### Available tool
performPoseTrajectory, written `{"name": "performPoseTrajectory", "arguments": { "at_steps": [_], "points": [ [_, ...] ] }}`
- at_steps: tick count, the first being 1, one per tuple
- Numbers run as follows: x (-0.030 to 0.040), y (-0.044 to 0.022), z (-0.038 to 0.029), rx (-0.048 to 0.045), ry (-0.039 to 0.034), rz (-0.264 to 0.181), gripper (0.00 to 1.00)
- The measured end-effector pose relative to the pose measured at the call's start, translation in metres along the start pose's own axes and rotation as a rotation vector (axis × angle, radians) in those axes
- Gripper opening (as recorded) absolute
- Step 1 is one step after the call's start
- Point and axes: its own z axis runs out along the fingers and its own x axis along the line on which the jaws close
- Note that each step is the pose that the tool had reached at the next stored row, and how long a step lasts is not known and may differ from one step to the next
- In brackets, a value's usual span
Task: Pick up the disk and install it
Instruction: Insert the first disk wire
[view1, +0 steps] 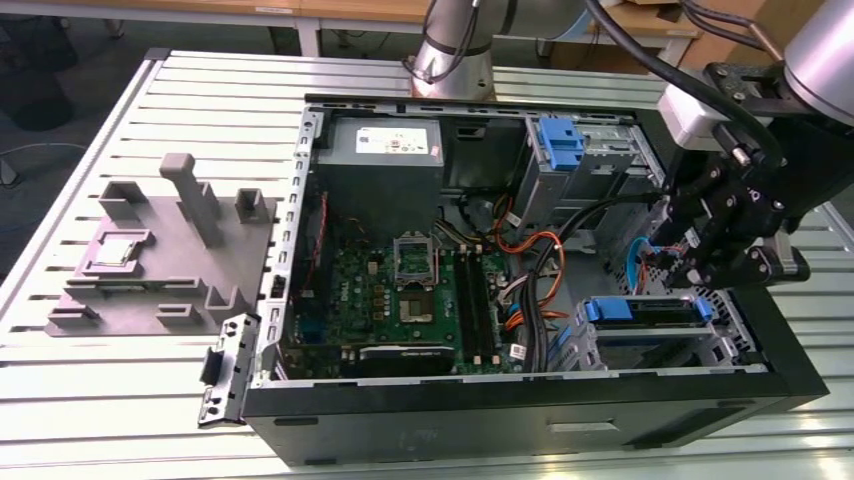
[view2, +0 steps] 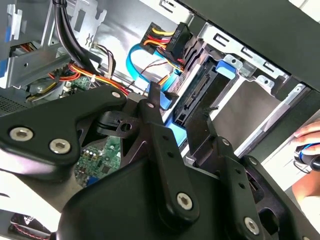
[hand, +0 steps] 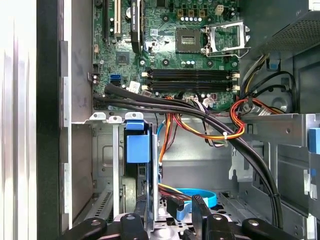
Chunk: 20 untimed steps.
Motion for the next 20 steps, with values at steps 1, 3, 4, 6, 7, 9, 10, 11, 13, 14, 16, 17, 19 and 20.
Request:
{"name": "performPoseTrajectory", "arguments": {
  "at_steps": [1, 3, 4, 6, 7, 9, 10, 11, 13, 14, 16, 17, 19, 20],
  "points": [
    [0.0002, 0.0, 0.0005, 0.0, 0.0001, 0.0, 0.48],
    [0.0006, -0.0001, 0.0012, 0.0, 0.0003, 0.0, 0.48],
    [0.0007, -0.0001, 0.0012, 0.0, 0.0003, 0.0, 0.48],
    [0.0008, -0.0001, 0.0012, 0.0, 0.0003, 0.0, 0.48],
    [0.0008, -0.0001, 0.0013, 0.0, 0.0002, 0.0, 0.48],
    [0.0008, -0.0001, 0.0012, 0.0, 0.0003, 0.0, 0.48],
    [0.0008, -0.0001, 0.0013, 0.0, 0.0002, 0.0, 0.48],
    [0.0008, -0.0001, 0.0013, 0.0, 0.0003, 0.0, 0.48],
    [0.0008, -0.0001, 0.0013, 0.0, 0.0003, 0.0, 0.48],
    [0.0008, -0.0001, 0.0013, 0.0, 0.0003, 0.0, 0.47],
    [0.0009, -0.0001, 0.0013, 0.0, 0.0002, 0.0, 0.4],
    [0.0009, -0.0001, 0.0013, 0.0, 0.0002, 0.0, 0.35],
    [0.0009, -0.0001, 0.0012, 0.0, 0.0003, 0.0, 0.29],
    [0.0009, -0.0001, 0.0013, 0.0, 0.0002, 0.0, 0.23]
  ]
}}
